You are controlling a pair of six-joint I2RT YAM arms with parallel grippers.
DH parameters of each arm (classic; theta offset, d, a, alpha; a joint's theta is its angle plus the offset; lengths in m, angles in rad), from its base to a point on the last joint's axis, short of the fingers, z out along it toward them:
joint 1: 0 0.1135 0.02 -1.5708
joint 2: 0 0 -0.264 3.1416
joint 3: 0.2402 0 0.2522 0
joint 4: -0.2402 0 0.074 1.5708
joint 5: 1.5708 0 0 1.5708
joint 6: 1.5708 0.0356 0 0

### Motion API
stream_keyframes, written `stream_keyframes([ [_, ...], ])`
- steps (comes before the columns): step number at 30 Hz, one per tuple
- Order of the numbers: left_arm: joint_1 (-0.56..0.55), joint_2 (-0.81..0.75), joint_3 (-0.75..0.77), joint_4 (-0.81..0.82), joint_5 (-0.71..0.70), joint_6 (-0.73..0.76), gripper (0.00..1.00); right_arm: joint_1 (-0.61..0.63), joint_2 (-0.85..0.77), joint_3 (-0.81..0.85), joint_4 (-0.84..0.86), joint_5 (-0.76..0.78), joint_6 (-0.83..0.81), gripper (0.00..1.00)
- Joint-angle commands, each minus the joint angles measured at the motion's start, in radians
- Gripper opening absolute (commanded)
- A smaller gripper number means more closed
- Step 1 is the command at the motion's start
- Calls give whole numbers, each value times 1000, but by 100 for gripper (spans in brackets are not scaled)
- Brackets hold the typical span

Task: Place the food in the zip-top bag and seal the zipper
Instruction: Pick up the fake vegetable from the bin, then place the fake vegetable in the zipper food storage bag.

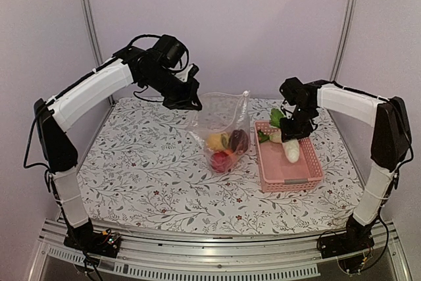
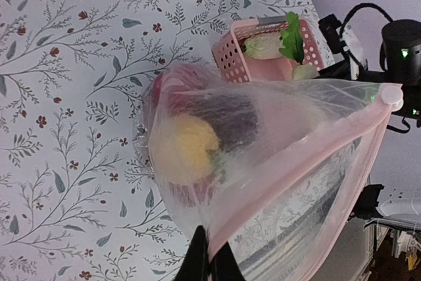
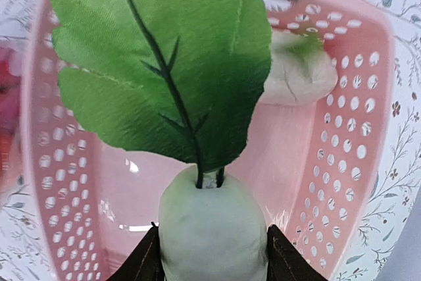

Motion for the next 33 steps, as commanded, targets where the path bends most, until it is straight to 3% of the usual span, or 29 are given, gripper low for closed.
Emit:
stream_keyframes([
  [1, -2, -8, -10, 22, 11, 5, 0, 14, -155, 129, 1, -91, 17, 34],
  [3, -2, -5, -11, 23, 13, 6, 0, 37, -193, 183, 25, -134, 15, 26],
  [12, 0, 6, -10, 53, 48, -12, 0, 212, -360, 240, 334, -306, -3, 17],
  [17, 0, 13, -13, 77, 80, -34, 0, 298, -327, 247, 439, -302, -15, 0],
  [29, 4, 15, -5, 88, 130, -55, 0, 376, -216, 276, 559, -152, -45, 1],
  [32, 12, 16, -5, 88, 153, -59, 0, 380, -191, 265, 588, -113, -71, 10],
  [33, 14, 16, -5, 88, 158, -60, 0, 383, -183, 263, 592, -113, -87, 21],
])
